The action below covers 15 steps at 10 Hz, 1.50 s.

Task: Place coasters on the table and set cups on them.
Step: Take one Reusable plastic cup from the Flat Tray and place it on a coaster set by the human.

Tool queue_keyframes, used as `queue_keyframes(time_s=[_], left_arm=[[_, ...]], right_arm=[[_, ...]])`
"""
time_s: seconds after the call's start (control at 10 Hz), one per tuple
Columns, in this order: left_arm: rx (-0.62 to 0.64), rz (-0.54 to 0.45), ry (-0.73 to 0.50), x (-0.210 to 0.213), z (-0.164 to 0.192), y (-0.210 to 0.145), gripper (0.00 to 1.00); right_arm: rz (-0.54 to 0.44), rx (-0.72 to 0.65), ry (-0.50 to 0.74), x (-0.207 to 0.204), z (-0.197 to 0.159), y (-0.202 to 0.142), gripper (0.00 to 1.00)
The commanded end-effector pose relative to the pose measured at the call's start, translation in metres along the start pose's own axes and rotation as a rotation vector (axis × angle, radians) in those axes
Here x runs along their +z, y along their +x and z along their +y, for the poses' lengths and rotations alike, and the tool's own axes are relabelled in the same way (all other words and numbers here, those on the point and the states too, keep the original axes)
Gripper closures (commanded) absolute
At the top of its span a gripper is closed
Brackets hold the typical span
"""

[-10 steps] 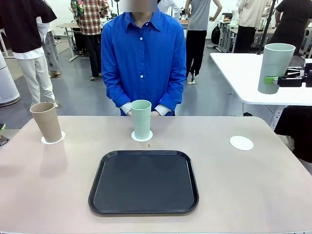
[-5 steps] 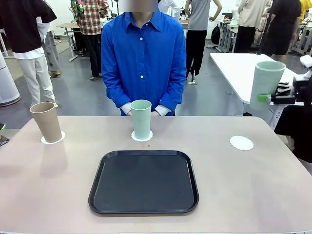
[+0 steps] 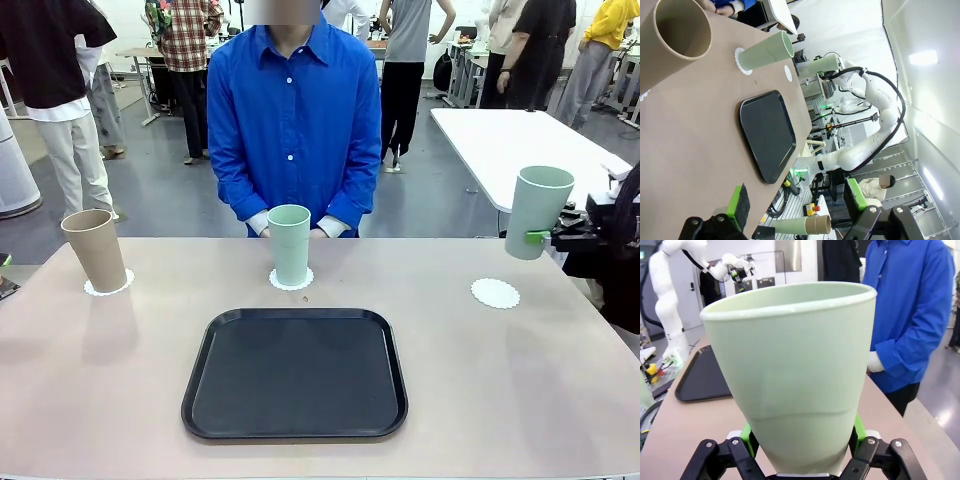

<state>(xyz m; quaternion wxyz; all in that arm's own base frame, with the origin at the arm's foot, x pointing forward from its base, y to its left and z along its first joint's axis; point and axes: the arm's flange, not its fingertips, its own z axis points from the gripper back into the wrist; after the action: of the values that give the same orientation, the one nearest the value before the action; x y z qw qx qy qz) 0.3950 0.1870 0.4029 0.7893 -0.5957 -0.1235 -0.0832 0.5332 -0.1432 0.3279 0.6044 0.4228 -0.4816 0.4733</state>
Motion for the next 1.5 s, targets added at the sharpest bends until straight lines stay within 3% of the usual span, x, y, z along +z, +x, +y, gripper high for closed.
queue_keyframes(time_s=[0.0,0.7,1.4], left_arm=[[-0.006,0.0,-0.008,0.001,-0.003,0.0,0.0],[-0.006,0.0,-0.008,0.001,-0.003,0.0,0.0],[-0.006,0.0,-0.008,0.001,-0.003,0.0,0.0]], right_arm=[[0.0,-0.024,0.065,-0.005,-0.012,-0.016,0.17],[-0.001,-0.069,0.12,-0.026,-0.024,-0.06,0.17],[-0.006,-0.088,0.096,-0.028,-0.018,-0.063,0.17]])
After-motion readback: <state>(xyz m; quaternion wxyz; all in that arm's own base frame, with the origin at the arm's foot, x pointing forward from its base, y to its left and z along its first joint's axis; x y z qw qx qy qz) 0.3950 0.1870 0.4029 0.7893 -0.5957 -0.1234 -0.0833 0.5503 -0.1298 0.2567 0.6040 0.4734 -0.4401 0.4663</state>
